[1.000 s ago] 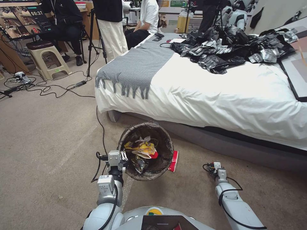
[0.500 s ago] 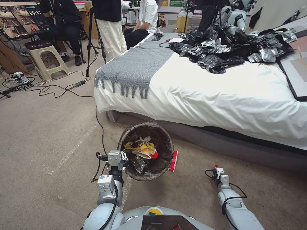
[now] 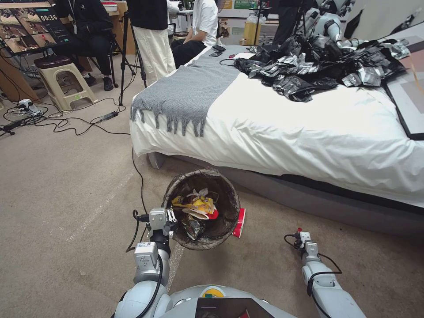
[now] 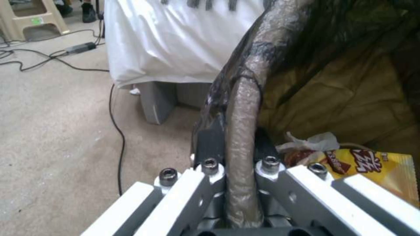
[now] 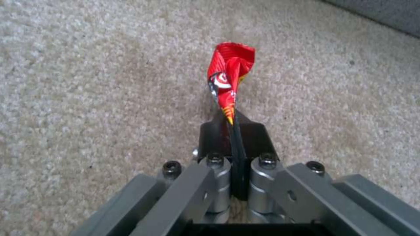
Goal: Pick up the trash bin, then pick up the garbage from the floor and place it into the trash bin.
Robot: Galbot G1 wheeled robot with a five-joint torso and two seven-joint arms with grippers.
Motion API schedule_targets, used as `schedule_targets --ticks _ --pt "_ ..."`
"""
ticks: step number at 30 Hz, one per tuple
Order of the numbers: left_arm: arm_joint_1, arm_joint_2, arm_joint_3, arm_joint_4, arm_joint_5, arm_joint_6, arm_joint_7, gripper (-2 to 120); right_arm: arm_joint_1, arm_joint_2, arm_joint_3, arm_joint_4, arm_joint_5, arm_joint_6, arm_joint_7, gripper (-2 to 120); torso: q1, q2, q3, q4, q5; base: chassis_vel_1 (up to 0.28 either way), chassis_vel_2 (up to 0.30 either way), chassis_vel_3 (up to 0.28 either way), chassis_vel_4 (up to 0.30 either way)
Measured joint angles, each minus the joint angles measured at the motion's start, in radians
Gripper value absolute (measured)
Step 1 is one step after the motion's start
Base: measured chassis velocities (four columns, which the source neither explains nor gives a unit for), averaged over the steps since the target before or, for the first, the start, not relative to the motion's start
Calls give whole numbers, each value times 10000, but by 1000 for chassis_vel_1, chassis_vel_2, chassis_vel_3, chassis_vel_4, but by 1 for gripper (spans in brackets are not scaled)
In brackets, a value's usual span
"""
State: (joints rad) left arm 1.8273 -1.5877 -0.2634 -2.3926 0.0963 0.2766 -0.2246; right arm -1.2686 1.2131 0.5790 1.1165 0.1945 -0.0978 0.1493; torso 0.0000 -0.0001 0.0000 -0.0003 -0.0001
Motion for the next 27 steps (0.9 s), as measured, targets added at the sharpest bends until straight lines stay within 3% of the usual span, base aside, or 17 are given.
schedule_targets --ticks 4,7,8,10,11,15,17,20,27 --pt "0 0 0 0 0 0 0 0 -85 5 -23 351 -31 428 12 0 0 0 1 -1 3 0 0 0 0" --pt "0 0 0 0 0 0 1 0 -498 5 -42 1671 164 1865 -425 0 0 0 0 1 2 0 0 0 0" --pt "0 0 0 0 0 0 1 0 -498 5 -42 1671 164 1865 -425 0 0 0 0 1 2 0 0 0 0" --pt "0 0 0 0 0 0 0 0 -814 44 -18 2753 241 3621 -1671 0 0 0 0 6 -2 0 0 0 0" --pt "0 0 0 0 0 0 0 0 -814 44 -18 2753 241 3621 -1671 0 0 0 0 6 -2 0 0 0 0" --pt "0 0 0 0 0 0 1 0 -1628 50 -81 5382 1118 5515 -4365 0 0 0 0 3 -3 0 0 0 0" --pt "0 0 1 0 0 0 1 0 -1770 28 -124 5863 1370 5623 -4786 0 0 0 0 3 -4 0 0 0 0" --pt "0 0 0 0 0 0 -1 0 -2217 -266 -477 7970 2188 5658 -6412 0 0 0 -1 0 -3 0 0 0 0" --pt "0 0 0 0 0 0 0 0 -2235 -1006 -1313 10182 2927 4602 -7082 0 0 0 -1 4 0 0 0 0 0"
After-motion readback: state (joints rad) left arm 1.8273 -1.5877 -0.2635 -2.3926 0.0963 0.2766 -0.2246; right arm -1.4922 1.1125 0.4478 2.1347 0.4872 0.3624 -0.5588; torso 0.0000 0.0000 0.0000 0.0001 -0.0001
